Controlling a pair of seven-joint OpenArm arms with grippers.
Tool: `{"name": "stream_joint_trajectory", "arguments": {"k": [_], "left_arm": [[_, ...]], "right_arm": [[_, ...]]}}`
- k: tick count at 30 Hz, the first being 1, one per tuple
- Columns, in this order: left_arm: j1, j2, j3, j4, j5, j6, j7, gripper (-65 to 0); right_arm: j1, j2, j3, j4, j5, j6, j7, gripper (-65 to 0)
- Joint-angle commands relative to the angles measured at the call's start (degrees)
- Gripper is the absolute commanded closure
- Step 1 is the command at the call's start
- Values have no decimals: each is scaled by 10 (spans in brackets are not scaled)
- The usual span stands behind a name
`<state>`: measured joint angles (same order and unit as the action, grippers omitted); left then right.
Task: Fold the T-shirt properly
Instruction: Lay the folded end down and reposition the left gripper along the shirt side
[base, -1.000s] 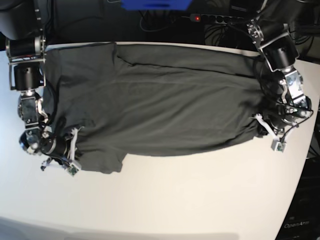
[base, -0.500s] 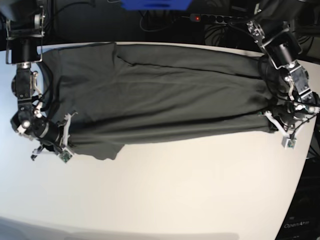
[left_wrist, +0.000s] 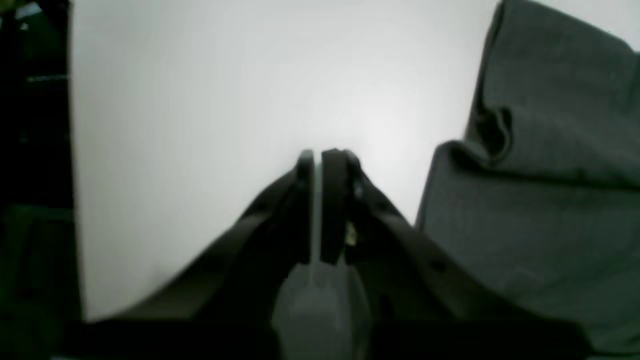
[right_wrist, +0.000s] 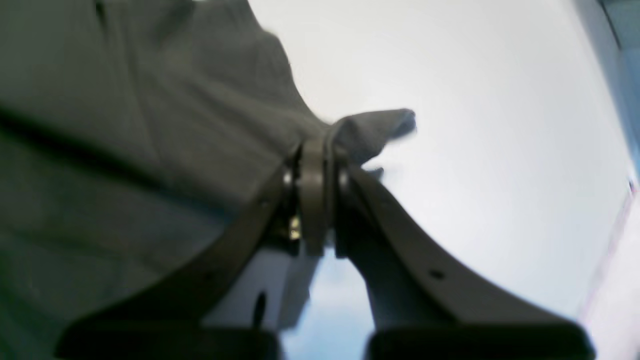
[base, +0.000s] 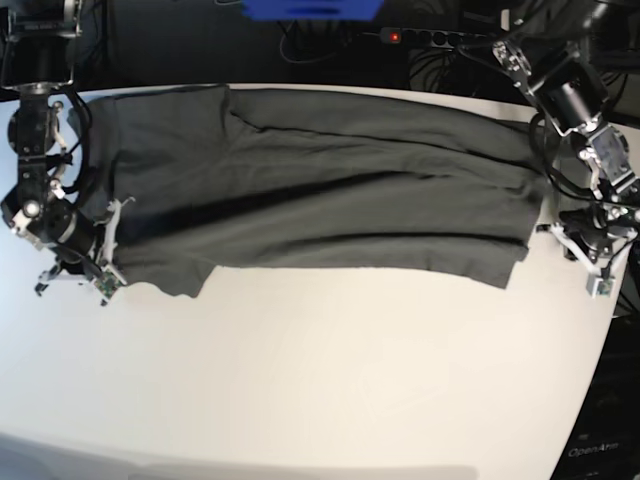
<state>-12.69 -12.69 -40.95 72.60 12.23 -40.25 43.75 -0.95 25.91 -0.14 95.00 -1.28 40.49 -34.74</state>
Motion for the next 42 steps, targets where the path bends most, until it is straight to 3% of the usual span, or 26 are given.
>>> {"name": "stream_joint_trajectory", "arguments": {"k": [1,14,19,25,38,40,42], "left_arm": [[-11,-8,0,18,-8,2,-10,-22],[-13,5,5,19,-9,2,-12,-22],[-27,13,53,-6,-3,2,-12,-24],[-47,13,58,-34,-3,2,-12,-27],[-75,12,56,-36,-8,2,-5,-28],[-75,12,53,-36,-8,2,-5,-70],[-75,13,40,-36,-8,2,-5,-174]], "right_arm": [[5,11,6,25,4,-5,9,-9],[-19,7,9,59,5,-5,6,-9],[-18,-3,8,59,5,-5,6,-9],[-18,-8,-4,59,5,-5,6,-9],[6,-9,-13,6,5,-5,11,-9],[6,-9,-13,7,5,-5,11,-9],[6,-9,-13,7,5,-5,11,-9]]}}
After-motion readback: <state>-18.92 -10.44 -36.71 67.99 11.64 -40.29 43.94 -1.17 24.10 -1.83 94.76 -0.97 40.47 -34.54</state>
